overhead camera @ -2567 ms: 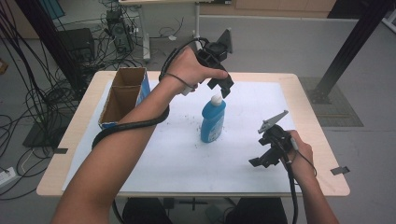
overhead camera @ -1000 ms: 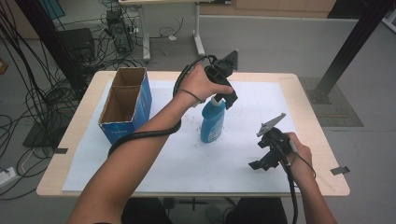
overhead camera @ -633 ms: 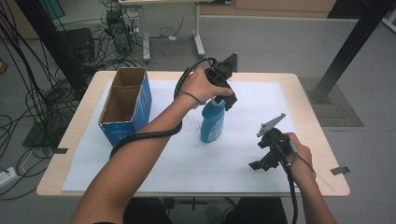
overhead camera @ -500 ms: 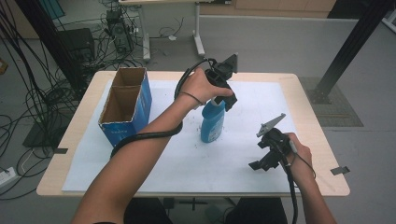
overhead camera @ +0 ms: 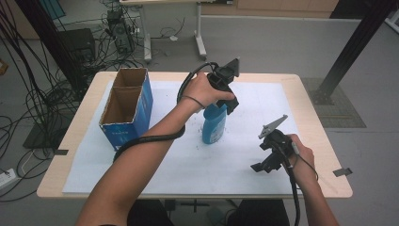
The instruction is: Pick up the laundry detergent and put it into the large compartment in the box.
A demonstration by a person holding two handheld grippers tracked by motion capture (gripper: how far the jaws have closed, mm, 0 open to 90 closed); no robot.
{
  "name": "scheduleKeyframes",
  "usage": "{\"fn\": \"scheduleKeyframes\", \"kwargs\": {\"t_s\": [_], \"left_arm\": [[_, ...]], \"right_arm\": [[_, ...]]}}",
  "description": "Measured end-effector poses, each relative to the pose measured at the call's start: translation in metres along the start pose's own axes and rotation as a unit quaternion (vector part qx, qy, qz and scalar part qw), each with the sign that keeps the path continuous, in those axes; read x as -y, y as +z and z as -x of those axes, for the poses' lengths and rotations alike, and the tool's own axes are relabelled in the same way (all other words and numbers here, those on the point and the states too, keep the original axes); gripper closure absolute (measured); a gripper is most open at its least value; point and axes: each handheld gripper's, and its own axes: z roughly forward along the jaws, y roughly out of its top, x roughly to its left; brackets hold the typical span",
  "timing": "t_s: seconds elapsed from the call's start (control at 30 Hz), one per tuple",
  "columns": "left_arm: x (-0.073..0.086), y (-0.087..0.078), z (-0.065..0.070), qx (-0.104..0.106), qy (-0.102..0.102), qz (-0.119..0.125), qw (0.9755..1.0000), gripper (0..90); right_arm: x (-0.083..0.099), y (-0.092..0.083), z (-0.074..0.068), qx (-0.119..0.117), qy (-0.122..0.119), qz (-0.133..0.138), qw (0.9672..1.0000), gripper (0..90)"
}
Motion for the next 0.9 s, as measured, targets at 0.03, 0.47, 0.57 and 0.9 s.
{"fn": "scheduleKeyframes", "kwargs": {"t_s": [0.03,0.47,0.57,0.9], "left_arm": [[0.0,0.0,0.0,-0.001,0.0,0.0,1.0,7.7],[0.001,0.008,0.002,-0.001,-0.001,0.002,1.0,7.7],[0.002,0.01,0.001,0.0,-0.003,0.004,1.0,7.7],[0.004,0.018,0.0,0.004,-0.005,0.005,1.0,7.8]], "right_arm": [[0.0,0.0,0.0,0.0,0.001,0.0,1.0,3.9],[0.001,0.0,-0.001,0.002,0.002,0.0,1.0,3.9],[0.0,0.0,-0.001,0.001,0.002,-0.001,1.0,3.9],[0.001,0.001,0.0,0.001,0.002,-0.003,1.0,4.0]]}}
